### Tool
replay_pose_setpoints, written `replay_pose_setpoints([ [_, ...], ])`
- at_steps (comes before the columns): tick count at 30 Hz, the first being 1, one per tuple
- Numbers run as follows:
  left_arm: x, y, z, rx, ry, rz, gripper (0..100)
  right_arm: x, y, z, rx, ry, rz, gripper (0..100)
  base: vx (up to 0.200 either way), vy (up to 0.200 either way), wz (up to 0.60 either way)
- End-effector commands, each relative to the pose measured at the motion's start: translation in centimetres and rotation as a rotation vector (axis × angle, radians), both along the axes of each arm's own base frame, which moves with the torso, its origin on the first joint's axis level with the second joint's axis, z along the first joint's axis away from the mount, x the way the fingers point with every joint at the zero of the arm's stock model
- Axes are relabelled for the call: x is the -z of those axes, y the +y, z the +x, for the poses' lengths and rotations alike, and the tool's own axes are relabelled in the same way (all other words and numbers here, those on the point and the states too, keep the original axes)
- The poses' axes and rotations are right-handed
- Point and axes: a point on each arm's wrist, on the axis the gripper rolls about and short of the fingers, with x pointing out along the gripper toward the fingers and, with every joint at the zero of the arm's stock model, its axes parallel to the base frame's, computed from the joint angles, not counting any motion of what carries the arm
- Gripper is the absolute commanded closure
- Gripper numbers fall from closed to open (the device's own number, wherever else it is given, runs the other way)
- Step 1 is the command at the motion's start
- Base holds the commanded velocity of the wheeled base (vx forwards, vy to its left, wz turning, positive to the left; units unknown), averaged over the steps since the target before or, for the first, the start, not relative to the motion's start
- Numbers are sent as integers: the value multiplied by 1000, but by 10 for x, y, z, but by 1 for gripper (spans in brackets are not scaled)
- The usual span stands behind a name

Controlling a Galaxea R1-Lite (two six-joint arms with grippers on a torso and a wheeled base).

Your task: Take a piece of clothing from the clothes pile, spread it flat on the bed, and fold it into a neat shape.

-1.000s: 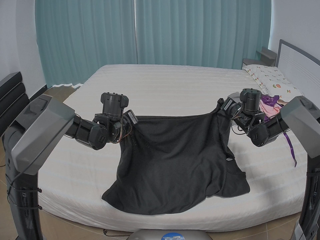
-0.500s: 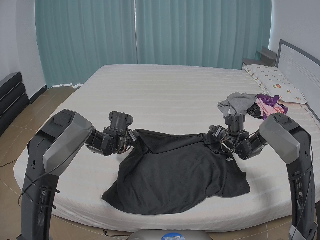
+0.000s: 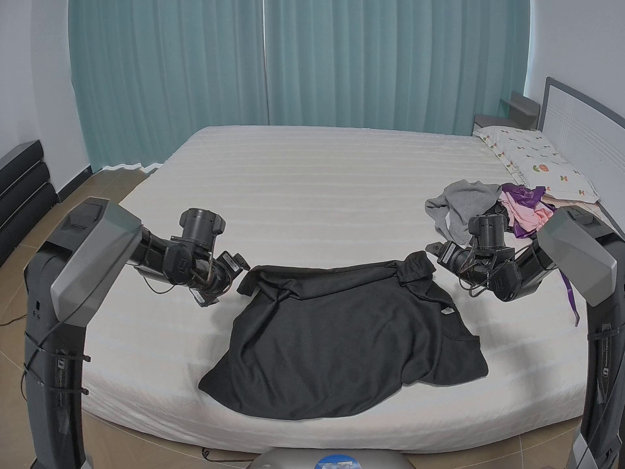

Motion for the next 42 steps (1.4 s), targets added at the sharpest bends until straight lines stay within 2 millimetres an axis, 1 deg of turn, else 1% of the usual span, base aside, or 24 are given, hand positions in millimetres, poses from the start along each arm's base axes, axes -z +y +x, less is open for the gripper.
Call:
replay_pose_setpoints([
  [1, -39, 23, -8, -53, -43, -77, 0, -19, 10, -14, -33, -8, 15, 0, 0, 0, 0],
  [8, -43, 25, -50, -19, 7, -141, 0, 0, 37, -20, -84, 44, 25, 0, 0, 0, 0],
  [12, -48, 24, -70, -59, 11, -211, 0, 14, 46, -19, -102, 65, 20, 0, 0, 0, 0],
  [13, -47, 24, -73, -60, 15, -228, 0, 16, 48, -17, -105, 65, 20, 0, 0, 0, 0],
  [15, -44, 23, -84, -47, 8, -262, 0, 27, 51, -12, -107, 79, 12, 0, 0, 0, 0],
  [18, -39, 20, -96, -45, -13, -293, 0, 36, 49, -2, -92, 107, 7, 0, 0, 0, 0],
  [22, -35, 19, -102, -53, -26, -314, 0, 45, 46, 11, -79, 122, 5, 0, 0, 0, 0],
  [26, -34, 21, -105, -60, -28, -322, 0, 53, 49, 24, -77, 131, 3, 0, 0, 0, 0],
  [27, -34, 21, -105, -60, -28, -322, 0, 53, 49, 24, -76, 131, 4, 100, 0, 0, 0],
  [28, -32, 23, -107, -65, -23, -321, 0, 58, 51, 30, -75, 139, 2, 100, 0, 0, 0],
  [29, -32, 23, -107, -64, -23, -322, 0, 58, 51, 31, -75, 139, 2, 100, 0, 0, 0],
  [30, -29, 25, -108, -68, -11, -319, 0, 58, 52, 38, -66, 125, 7, 100, 0, 0, 0],
  [33, -25, 25, -109, -69, -2, -313, 0, 56, 51, 46, -38, 103, 8, 100, 0, 0, 0],
  [35, -22, 26, -112, -68, -7, -314, 0, 54, 49, 56, -5, 69, 1, 100, 0, 0, 0],
  [36, -20, 26, -113, -68, -10, -315, 0, 49, 49, 61, 17, 34, -1, 100, 0, 0, 0],
  [37, -20, 26, -114, -68, -11, -315, 0, 48, 49, 62, 24, 27, -2, 100, 0, 0, 0],
  [39, -18, 26, -117, -63, -21, -318, 0, 36, 50, 74, 84, -71, -6, 100, 0, 0, 0],
  [42, -16, 26, -119, -61, -36, -322, 0, 24, 51, 84, 125, -183, -7, 100, 0, 0, 0],
])
